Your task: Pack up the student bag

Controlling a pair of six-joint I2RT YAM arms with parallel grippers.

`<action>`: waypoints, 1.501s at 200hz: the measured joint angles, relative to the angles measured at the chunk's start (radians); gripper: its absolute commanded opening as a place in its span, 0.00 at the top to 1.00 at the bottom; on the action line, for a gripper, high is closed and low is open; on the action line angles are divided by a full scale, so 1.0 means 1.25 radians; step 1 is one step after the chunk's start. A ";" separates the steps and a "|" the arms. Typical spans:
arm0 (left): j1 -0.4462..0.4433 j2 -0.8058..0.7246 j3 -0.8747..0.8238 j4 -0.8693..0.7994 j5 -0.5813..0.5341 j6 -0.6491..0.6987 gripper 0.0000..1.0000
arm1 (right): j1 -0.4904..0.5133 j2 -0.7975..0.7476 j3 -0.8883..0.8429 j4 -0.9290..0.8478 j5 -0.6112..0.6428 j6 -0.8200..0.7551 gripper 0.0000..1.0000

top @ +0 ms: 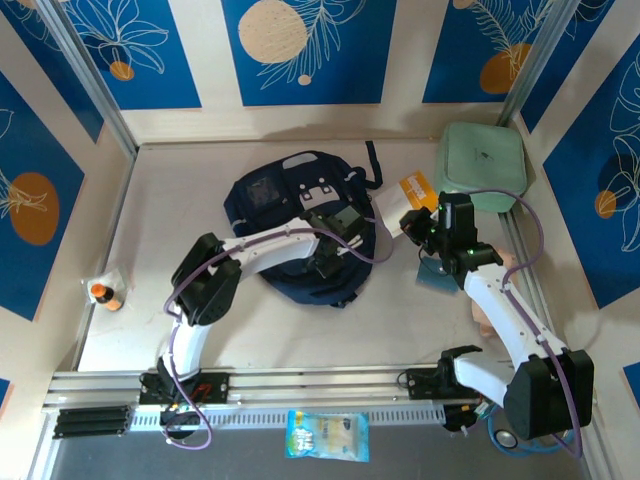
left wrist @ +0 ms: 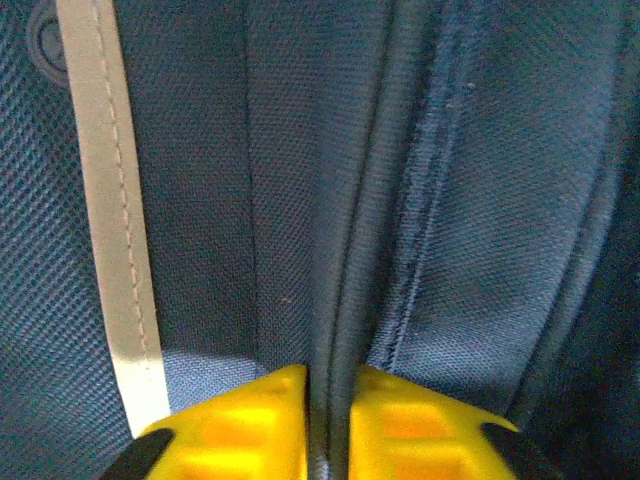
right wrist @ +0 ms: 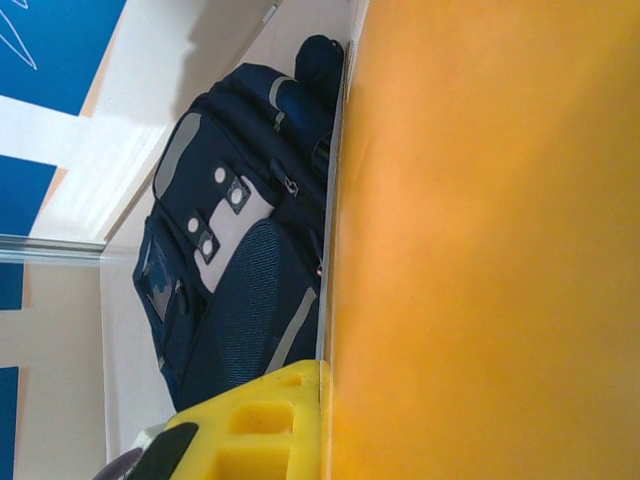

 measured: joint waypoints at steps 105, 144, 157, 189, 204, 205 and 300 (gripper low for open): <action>0.023 -0.170 -0.067 0.060 -0.015 0.018 1.00 | -0.068 -0.080 -0.008 -0.047 0.000 -0.022 1.00; 0.067 -0.312 -0.161 0.157 -0.034 -0.003 1.00 | -0.087 -0.127 -0.008 -0.063 -0.015 -0.057 1.00; 0.079 -0.331 -0.162 0.172 -0.034 -0.009 1.00 | -0.087 -0.136 -0.015 -0.057 -0.046 -0.065 1.00; 0.089 -0.334 -0.149 0.179 -0.035 -0.027 1.00 | -0.054 -0.155 -0.055 -0.057 -0.112 -0.070 1.00; 0.089 -0.325 -0.125 0.172 -0.040 -0.033 1.00 | -0.026 -0.173 -0.073 -0.067 -0.129 -0.063 1.00; 0.089 -0.324 -0.122 0.172 -0.041 -0.033 1.00 | -0.025 -0.174 -0.073 -0.067 -0.129 -0.062 1.00; 0.091 -0.242 0.027 0.168 -0.047 -0.075 1.00 | 0.032 -0.159 -0.092 -0.046 -0.291 0.105 1.00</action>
